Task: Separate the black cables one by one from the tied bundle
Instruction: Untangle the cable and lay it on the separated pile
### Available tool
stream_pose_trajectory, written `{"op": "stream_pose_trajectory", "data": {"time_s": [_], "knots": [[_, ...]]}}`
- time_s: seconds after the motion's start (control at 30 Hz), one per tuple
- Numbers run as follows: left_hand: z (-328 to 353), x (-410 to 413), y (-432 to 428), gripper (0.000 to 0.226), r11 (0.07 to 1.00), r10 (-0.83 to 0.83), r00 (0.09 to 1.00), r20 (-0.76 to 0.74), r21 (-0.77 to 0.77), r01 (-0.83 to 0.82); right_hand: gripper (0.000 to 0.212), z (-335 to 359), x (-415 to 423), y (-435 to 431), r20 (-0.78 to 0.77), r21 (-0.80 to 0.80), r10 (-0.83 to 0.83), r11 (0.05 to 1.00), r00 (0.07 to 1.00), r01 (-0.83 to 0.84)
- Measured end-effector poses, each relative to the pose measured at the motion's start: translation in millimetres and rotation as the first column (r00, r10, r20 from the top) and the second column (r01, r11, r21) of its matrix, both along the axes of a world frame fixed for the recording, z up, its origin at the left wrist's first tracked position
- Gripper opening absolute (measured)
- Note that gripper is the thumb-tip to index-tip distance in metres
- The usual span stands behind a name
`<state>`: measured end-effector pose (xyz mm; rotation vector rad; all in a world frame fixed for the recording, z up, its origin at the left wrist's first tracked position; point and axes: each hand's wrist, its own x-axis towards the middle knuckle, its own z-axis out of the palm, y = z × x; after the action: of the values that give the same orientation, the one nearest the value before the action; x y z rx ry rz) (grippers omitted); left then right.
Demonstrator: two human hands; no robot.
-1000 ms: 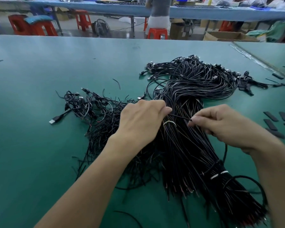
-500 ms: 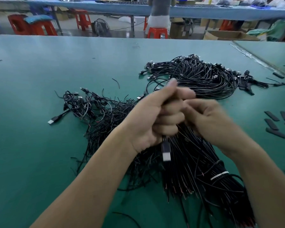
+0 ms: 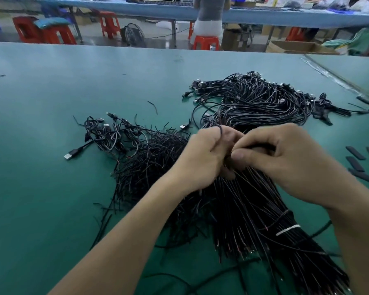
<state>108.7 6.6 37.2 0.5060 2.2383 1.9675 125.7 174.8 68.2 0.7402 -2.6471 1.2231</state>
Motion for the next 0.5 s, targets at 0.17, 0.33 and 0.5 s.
{"op": "stream_pose_trajectory", "data": {"time_s": [0.17,0.33,0.5], "knots": [[10.9,4.1,-3.6,0.071,0.983,-0.182,0.968,0.172,0.048,0.177,0.009,-7.3,-3.1,-7.0,-0.083,-0.265,-0.043,0.964,0.996,0.019],[10.8,3.2,-13.7,0.064,0.891,-0.450,0.800,0.396,0.255,0.374,0.018,-13.3,-6.7,-9.3,-0.142,-0.331,-0.173,0.936,0.975,0.118],[18.9,-3.8,-23.4,0.048,0.569,-0.648,0.721,0.245,0.785,0.244,0.021,-17.0,-8.3,-12.4,-0.012,-0.210,-0.171,0.964,0.985,0.165]]}}
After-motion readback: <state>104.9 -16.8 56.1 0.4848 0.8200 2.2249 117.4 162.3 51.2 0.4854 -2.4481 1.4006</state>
